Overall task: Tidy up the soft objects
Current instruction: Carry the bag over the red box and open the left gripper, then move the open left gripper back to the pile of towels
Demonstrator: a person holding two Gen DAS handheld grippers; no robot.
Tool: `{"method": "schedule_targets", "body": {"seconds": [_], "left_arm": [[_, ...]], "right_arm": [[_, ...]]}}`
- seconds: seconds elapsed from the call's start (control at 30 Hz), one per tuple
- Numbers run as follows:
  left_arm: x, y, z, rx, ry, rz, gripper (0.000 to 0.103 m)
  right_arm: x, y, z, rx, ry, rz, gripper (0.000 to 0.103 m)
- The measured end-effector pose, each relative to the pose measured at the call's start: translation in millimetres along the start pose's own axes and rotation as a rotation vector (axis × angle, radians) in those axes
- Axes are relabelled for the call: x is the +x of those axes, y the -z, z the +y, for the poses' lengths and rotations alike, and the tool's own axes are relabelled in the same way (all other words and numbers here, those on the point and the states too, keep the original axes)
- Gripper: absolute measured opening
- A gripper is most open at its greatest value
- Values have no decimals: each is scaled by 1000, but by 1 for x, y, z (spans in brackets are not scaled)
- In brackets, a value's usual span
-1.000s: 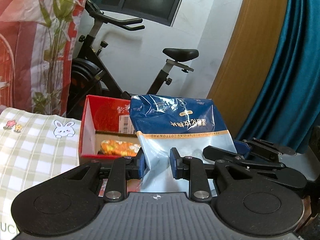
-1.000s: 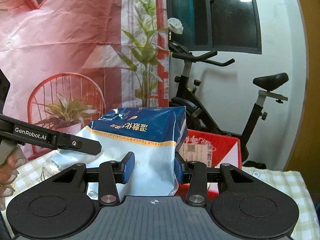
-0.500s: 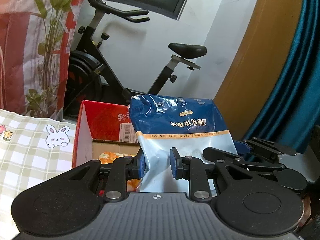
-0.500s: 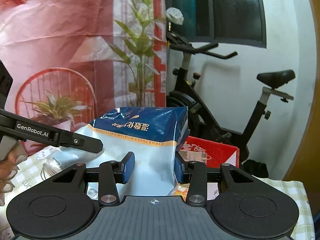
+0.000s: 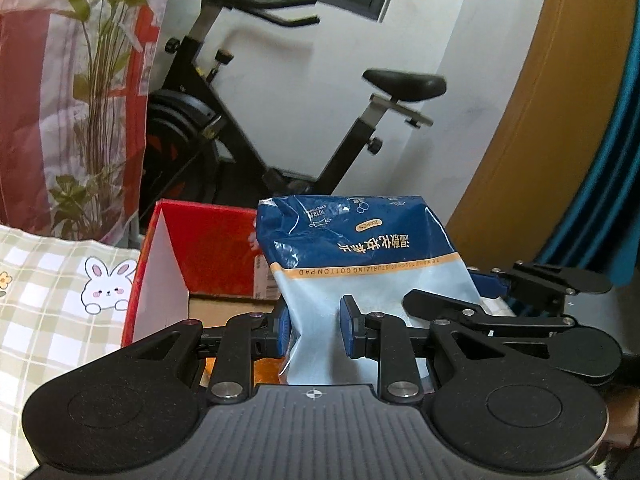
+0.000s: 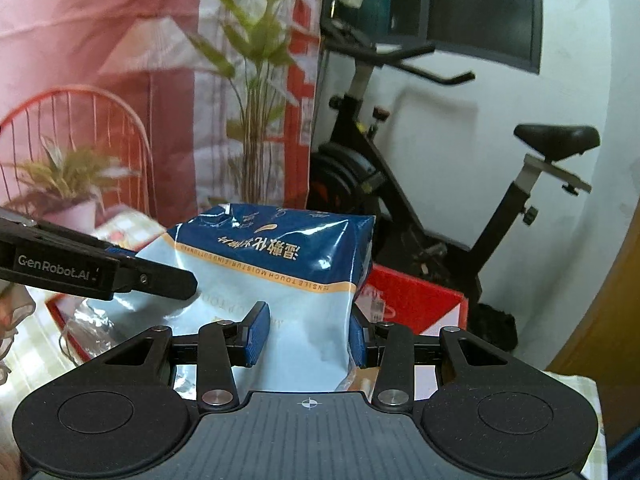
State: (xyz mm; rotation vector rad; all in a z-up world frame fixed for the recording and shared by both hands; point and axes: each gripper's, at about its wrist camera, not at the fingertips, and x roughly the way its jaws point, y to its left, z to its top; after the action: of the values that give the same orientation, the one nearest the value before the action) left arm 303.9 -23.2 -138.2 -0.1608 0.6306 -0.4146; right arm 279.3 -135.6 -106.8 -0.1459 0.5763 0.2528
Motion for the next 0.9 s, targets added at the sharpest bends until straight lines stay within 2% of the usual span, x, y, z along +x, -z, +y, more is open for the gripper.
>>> {"method": "schedule_targets", "body": {"seconds": [0.2, 0.33, 0.37, 0.43, 0.47, 0.5, 0.57, 0.63, 0.7, 0.77, 0.83, 0.9], "left_arm": [[15, 6, 6, 24, -26, 60, 27], [18, 9, 8, 59, -46, 71, 27], [19, 9, 8, 64, -57, 77, 30], [20, 9, 9, 75, -80, 82, 43], [17, 9, 10, 86, -85, 71, 56], [15, 8, 11, 92, -88, 61, 65], [9, 6, 12, 88, -97, 49, 74], [4, 5, 11, 82, -100, 42, 83], [-3, 3, 11, 81, -103, 29, 97], [-10, 1, 10, 82, -110, 18, 100], [-17, 0, 8, 81, -117, 20, 103], [-25, -1, 5, 84, -127, 20, 103]], "right_arm": [[23, 13, 2, 25, -2, 92, 38], [33, 20, 3, 35, 15, 150, 38], [34, 22, 3, 41, 25, 161, 38], [35, 25, 4, 49, 41, 174, 41], [34, 26, 5, 43, 59, 173, 42], [33, 28, 6, 33, 77, 170, 45], [29, 29, 5, 30, 90, 166, 55], [24, 30, 6, 43, 105, 150, 71], [17, 29, 2, 54, 108, 129, 79], [9, 27, 2, 64, 90, 105, 86], [0, 26, 4, 64, 93, 83, 100], [-9, 24, 6, 67, 111, 57, 102]]}}
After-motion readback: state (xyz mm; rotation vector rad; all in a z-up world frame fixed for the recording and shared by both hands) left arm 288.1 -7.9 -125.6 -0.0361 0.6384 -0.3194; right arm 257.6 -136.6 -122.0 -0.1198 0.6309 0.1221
